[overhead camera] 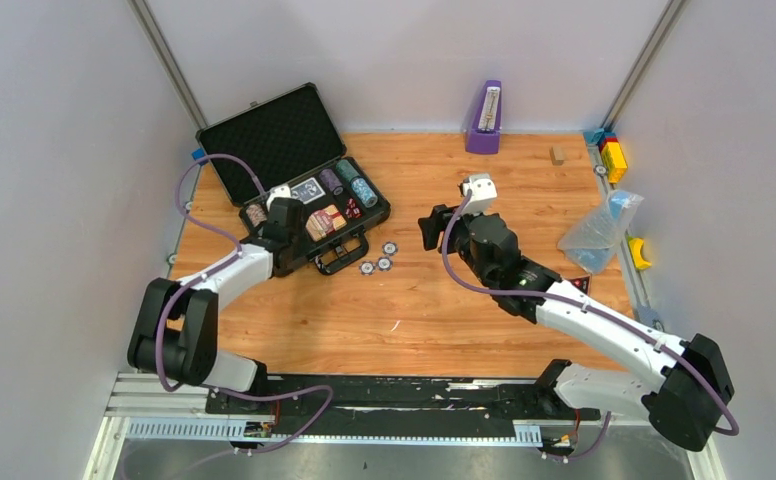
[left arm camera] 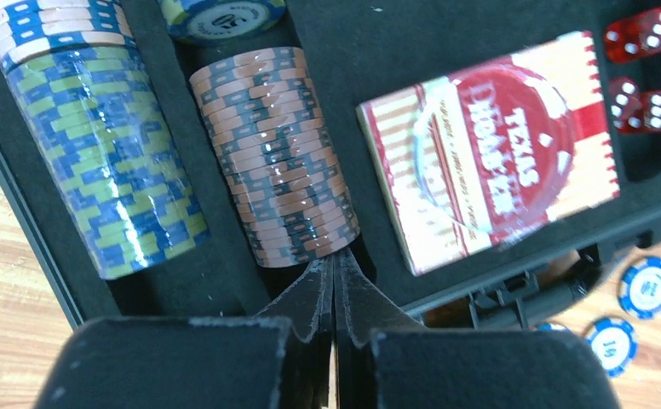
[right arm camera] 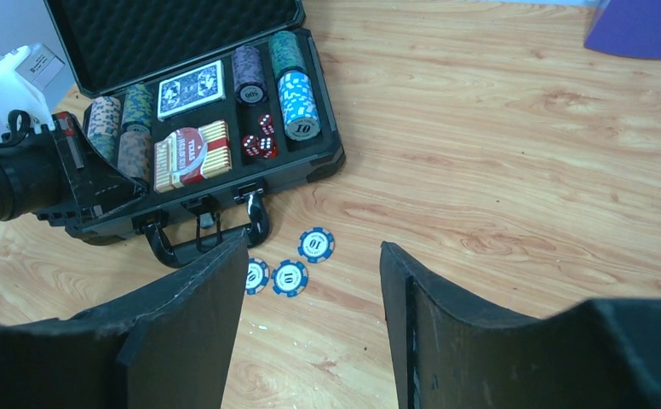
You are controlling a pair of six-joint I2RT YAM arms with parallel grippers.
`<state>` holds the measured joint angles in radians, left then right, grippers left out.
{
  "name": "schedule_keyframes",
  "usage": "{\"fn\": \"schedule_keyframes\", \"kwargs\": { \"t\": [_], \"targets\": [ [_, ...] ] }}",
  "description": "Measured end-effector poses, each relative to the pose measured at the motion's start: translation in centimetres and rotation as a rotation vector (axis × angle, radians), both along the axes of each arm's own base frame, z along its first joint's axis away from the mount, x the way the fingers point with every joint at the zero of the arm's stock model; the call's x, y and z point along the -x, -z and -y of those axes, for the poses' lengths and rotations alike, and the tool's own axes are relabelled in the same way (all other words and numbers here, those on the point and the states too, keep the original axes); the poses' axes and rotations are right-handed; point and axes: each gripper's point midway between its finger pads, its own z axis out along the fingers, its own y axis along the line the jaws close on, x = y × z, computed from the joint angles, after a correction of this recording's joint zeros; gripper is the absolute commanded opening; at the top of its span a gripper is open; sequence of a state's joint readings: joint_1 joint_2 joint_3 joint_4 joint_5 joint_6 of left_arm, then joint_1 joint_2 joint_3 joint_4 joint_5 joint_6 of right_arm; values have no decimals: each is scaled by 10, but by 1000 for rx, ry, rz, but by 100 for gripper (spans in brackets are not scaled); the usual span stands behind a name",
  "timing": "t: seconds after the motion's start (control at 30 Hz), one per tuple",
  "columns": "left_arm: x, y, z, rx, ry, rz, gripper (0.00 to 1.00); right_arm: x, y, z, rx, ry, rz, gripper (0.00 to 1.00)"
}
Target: Pack up texas hold em set
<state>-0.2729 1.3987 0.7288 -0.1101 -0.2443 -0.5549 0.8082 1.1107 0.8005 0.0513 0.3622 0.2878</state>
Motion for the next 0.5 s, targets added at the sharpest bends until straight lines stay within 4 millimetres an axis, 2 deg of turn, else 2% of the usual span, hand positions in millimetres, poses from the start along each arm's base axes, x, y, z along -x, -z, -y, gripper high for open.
{"fn": "schedule_keyframes", "kwargs": {
  "t": [0.27,0.3,0.37,0.43,0.5],
  "targets": [
    [-13,15,-24,-41,-75,-74,0,0,3,0,-14,10,-14,60],
    [-14,15,-24,-43,-77,-76,0,0,4,0,-12,10,-16,63],
    [-14,15,-26,-49,-77,-86,0,-1,9,-1,-1,11,-27,76],
    [-15,14,-27,-55,-59,-99,6,-4,20,-3,20,17,-51,79],
    [-15,11,-24,-51,-6,-112,30,-7,35,-4,63,29,-93,79]
  ]
}}
